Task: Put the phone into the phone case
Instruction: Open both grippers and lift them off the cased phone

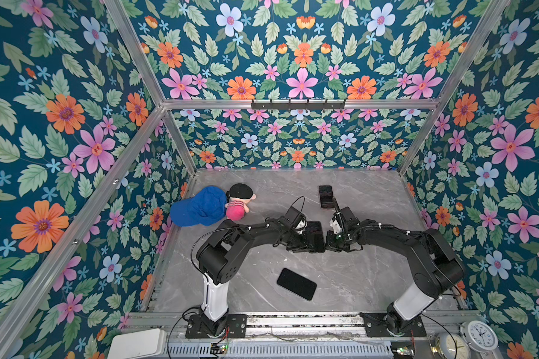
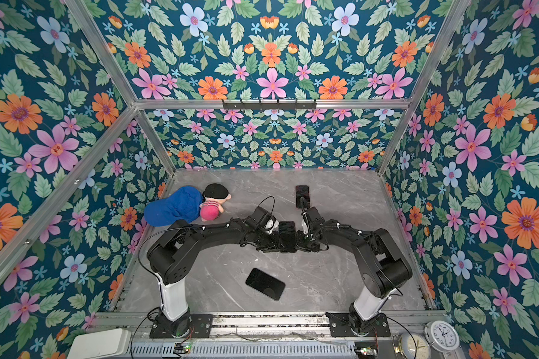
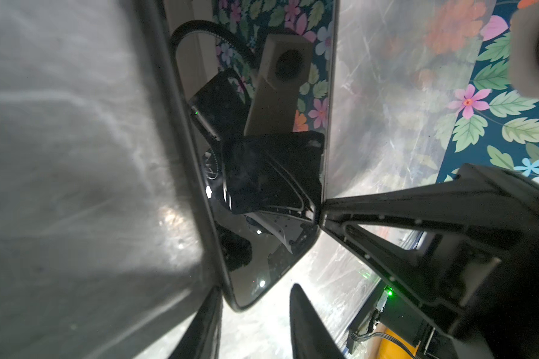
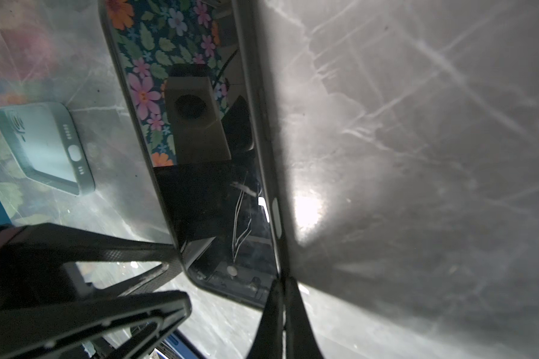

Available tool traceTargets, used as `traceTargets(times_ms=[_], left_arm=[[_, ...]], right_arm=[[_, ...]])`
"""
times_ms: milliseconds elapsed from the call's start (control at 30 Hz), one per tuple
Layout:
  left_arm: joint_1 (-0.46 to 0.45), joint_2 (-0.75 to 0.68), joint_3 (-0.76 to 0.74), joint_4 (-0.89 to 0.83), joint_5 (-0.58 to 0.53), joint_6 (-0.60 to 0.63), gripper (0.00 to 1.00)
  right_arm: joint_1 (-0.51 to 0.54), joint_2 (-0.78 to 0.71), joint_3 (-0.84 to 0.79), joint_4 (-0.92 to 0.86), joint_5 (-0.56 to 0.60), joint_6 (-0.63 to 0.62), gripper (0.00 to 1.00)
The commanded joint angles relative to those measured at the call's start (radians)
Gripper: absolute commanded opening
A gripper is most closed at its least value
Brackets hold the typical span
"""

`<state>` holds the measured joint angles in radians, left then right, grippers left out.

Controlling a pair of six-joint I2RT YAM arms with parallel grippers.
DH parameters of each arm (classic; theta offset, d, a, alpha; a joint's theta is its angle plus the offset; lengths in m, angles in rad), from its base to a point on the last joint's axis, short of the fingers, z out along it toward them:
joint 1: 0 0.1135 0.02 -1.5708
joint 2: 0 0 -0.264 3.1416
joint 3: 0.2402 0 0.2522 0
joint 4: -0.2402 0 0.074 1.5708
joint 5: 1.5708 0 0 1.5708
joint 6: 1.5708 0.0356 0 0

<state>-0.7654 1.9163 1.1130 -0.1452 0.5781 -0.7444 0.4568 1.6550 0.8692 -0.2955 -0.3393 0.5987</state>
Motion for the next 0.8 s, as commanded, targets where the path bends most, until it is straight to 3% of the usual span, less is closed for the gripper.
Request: traceTargets(times_ms=[0, 167, 433, 533, 700, 767], left_arm=[[0.000, -0.011, -0.003, 0.027, -0.002, 0.007, 0.38], [0.001, -0.023, -0.005, 0.020, -0.013, 0.013, 0.38], [0.007, -0.063, -0.031, 0.000, -0.040, 0.028, 0.38], [0.019, -0.091, -0.053, -0.001, -0.050, 0.033, 0.39], [0.037, -0.117, -0.077, -0.005, -0.050, 0.049, 0.48], [0.044, -0.124, -0.081, -0.012, -0.051, 0.060, 0.56]], right_arm=[[0.003, -0.030, -0.002, -0.027, 0.003, 0.008, 0.03], [0.003, -0.062, -0.020, -0.030, 0.017, 0.001, 0.18], [0.003, -0.110, -0.028, -0.047, 0.056, 0.004, 0.30], [0.006, -0.115, -0.023, -0.042, 0.067, 0.012, 0.41], [0.030, -0.085, 0.023, -0.072, 0.114, 0.020, 0.49], [0.045, -0.067, 0.048, -0.089, 0.141, 0.024, 0.52]])
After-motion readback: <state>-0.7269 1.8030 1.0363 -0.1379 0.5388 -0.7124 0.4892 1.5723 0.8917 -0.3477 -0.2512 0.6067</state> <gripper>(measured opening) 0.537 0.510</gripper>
